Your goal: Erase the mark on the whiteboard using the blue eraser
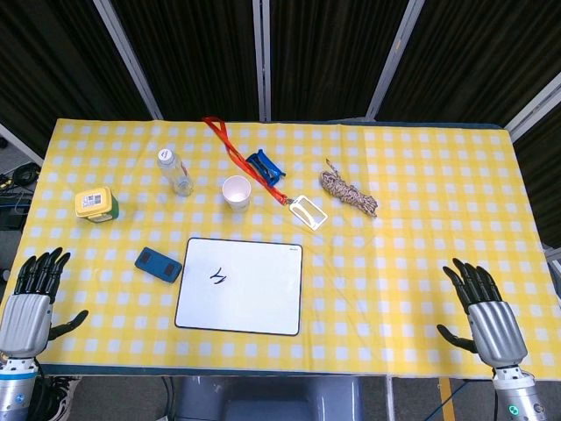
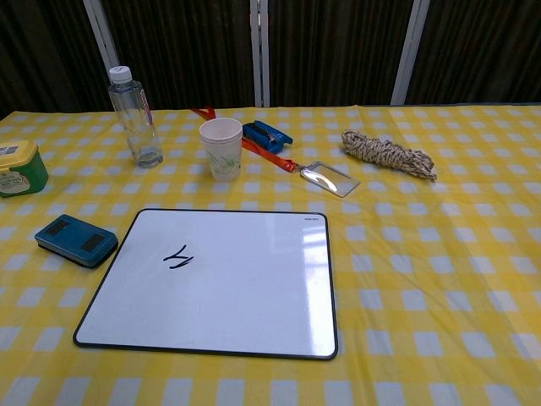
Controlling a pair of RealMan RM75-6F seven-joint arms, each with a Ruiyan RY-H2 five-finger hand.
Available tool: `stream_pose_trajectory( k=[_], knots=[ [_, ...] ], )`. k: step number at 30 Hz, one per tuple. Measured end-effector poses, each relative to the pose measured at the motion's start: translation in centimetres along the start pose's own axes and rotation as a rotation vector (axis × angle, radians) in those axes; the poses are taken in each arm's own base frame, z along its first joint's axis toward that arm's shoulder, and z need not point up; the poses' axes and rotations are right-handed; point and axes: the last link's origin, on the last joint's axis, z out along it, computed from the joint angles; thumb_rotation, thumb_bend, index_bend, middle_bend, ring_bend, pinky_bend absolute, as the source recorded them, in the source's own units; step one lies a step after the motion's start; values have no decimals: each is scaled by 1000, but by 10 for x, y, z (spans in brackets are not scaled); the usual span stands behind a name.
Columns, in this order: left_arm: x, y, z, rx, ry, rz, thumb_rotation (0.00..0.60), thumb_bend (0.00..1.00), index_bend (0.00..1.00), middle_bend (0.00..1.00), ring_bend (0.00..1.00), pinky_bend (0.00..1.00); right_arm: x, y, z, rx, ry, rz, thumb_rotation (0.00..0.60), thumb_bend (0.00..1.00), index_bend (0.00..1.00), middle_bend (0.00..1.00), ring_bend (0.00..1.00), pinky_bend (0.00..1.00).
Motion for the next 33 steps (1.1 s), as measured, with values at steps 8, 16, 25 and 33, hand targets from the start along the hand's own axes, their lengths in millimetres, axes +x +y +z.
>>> stream_pose_trajectory(
  k=[8,16,25,33],
  knots=[
    [0,0,0,0,-7,3,600,28,0,0,0,0,0,0,0,-1,2,0,600,72,1,0,0,0],
    [-1,0,3,-14,-20,12,600,39,0,0,0,0,0,0,0,-4,-3,7,600,72,1,0,0,0],
    [-13,7,24,-79,-112,122,600,103,61,0,10,95,0,1,1,-13,-15,14,600,72,2,0,0,0],
    [-26,26,63,-178,-211,240,600,268,179,37,107,168,3,3,1,-19,-8,24,600,72,3,0,0,0]
  ],
)
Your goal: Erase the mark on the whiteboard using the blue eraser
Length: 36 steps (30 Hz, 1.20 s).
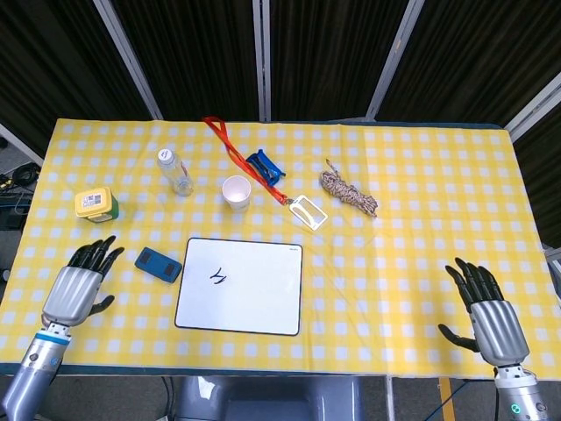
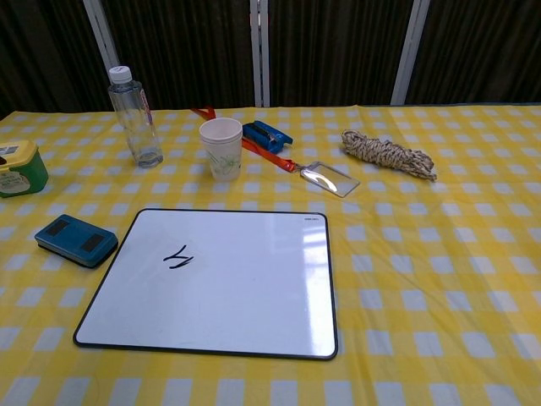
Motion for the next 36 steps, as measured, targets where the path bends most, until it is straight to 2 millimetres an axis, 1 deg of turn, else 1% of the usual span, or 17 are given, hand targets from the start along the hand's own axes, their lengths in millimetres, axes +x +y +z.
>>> stream_pose_trajectory(
  k=[3,7,11,14,17,21,33,35,36],
  knots=[
    [-2,4,16,-35,-42,31,600,270,184,43,111,168,1,1,0,-2,2,6,600,72,3,0,0,0],
    [-6,9,37,-69,-95,64,600,269,217,80,135,169,3,2,1,-9,6,15,600,71,3,0,0,0],
    [-10,19,63,-99,-148,102,600,270,222,84,138,169,5,3,2,-12,11,20,600,71,3,0,0,0],
    [-14,27,74,-107,-169,121,600,270,224,85,140,169,6,4,2,-14,13,23,600,72,3,0,0,0],
    [-18,34,81,-119,-191,135,600,271,224,85,140,169,7,5,2,-16,17,26,600,72,2,0,0,0],
    [-23,41,86,-126,-216,139,600,270,224,88,141,169,8,5,2,-17,19,28,600,71,3,0,0,0],
    [-32,49,92,-120,-249,131,600,254,227,94,142,169,7,6,3,-18,16,27,600,72,3,0,0,0],
    [-34,51,93,-119,-250,126,600,263,237,100,146,170,7,6,3,-19,16,27,600,72,3,0,0,0],
    [-34,51,93,-118,-250,127,600,289,248,109,153,173,7,6,3,-20,16,27,600,72,4,0,0,0]
  ],
)
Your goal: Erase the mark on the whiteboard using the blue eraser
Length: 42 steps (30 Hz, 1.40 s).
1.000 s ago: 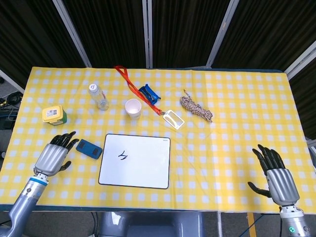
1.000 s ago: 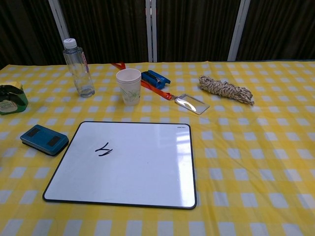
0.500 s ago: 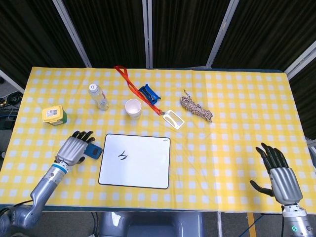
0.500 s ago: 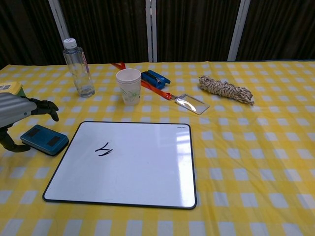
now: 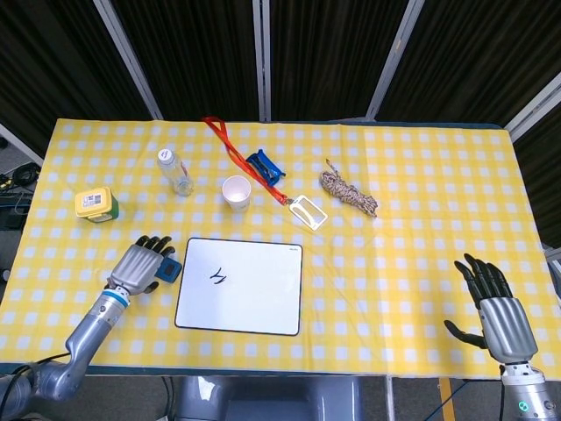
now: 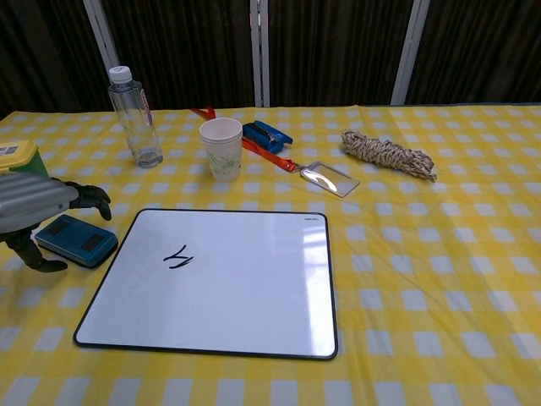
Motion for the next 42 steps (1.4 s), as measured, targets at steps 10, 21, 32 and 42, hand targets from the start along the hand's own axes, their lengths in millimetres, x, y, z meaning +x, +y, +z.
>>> stream_pose_trajectory(
  k=[10,21,32,42],
  knots=[
    [-2,5,3,21,43,-12,600,587,671,499,472,430,1,0,0,-1,4,1,600,71,4,0,0,0],
    [15,11,0,-21,227,-122,600,651,757,576,538,492,0,0,0,-1,-1,-1,600,72,4,0,0,0],
    [26,42,-2,-127,299,-203,600,651,790,608,578,530,1,0,0,-1,2,7,600,71,4,0,0,0],
    [22,102,7,-254,295,-249,600,652,795,610,578,530,3,3,1,-14,2,16,600,72,7,0,0,0]
  ],
)
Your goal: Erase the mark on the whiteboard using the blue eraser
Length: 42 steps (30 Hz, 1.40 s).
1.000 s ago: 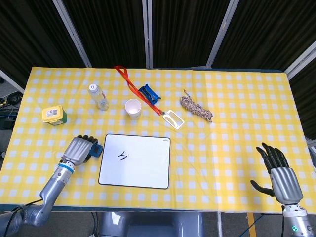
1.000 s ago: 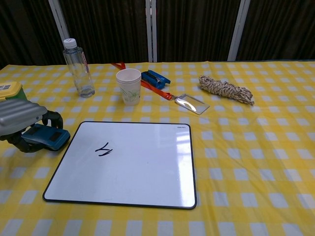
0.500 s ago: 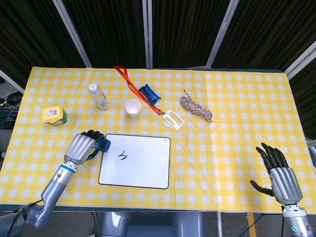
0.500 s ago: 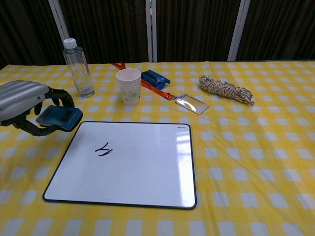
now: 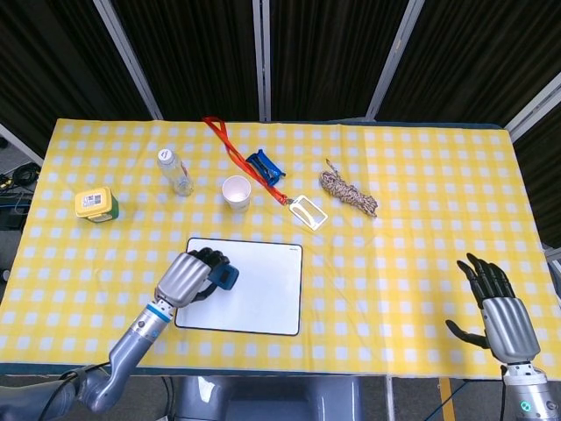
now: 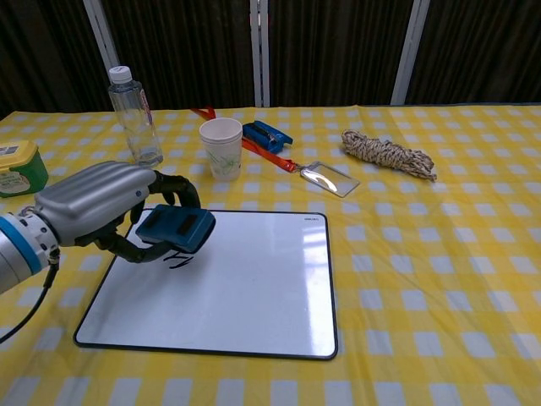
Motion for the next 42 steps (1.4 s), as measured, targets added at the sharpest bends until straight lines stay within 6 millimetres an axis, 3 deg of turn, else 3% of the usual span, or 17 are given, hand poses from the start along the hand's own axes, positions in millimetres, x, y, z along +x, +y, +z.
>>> stream_pose_trajectory(
  k=[8,15,22,34,37,42],
  knots=[
    [-18,31,10,-77,-35,1,600,652,795,610,578,530,-2,1,1,0,-11,0,600,72,6,0,0,0],
    [-27,41,11,-101,-54,-22,600,652,795,610,578,530,-4,0,0,2,-17,-4,600,71,6,0,0,0],
    [-28,21,8,-70,-58,-5,600,652,795,610,578,530,-6,-1,0,5,-25,-11,600,71,6,0,0,0],
    [-19,-44,-4,56,-49,28,600,651,795,610,578,530,-10,-5,-1,15,-30,-20,600,72,6,0,0,0],
    [-18,-46,-4,59,-46,22,600,651,795,610,578,530,-10,-5,-1,16,-30,-20,600,72,6,0,0,0],
    [-20,-32,2,35,-49,-5,600,651,795,610,578,530,-9,-4,-1,12,-27,-19,600,71,6,0,0,0]
  ],
)
